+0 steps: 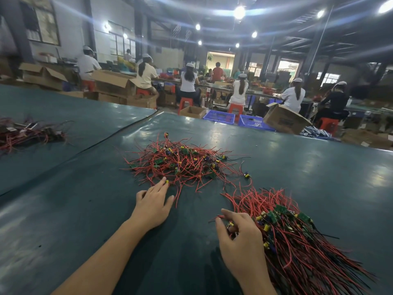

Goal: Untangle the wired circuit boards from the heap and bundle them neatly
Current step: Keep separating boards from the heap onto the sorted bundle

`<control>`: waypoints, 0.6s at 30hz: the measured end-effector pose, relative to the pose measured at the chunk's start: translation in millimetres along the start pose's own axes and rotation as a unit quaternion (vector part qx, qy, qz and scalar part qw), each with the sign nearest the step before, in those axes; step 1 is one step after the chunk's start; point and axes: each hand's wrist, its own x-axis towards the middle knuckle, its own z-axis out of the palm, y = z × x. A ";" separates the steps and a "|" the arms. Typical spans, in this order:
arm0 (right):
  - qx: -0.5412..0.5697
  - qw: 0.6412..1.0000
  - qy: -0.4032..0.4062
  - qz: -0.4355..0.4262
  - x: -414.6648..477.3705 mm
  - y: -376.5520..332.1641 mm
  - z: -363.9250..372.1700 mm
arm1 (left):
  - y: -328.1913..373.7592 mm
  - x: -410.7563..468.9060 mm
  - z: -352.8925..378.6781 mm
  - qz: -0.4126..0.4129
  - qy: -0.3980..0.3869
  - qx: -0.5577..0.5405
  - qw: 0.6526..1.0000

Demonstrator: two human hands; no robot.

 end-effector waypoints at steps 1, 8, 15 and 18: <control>-0.001 1.000 -0.003 0.000 -0.2 -0.1 0.0 | 1.1 0.2 -0.7 -0.002 0.012 -0.015 1.000; 0.007 1.000 -0.013 0.016 0.9 1.3 -0.7 | 17.2 -9.9 -19.7 0.049 0.283 -0.289 0.913; 0.111 0.992 -0.028 0.058 1.6 -1.6 0.4 | 47.6 -37.6 -39.7 0.256 0.398 -0.305 0.827; 0.207 0.972 -0.057 0.093 4.1 -6.7 1.8 | 64.7 -48.9 -37.1 0.327 0.361 -0.298 0.821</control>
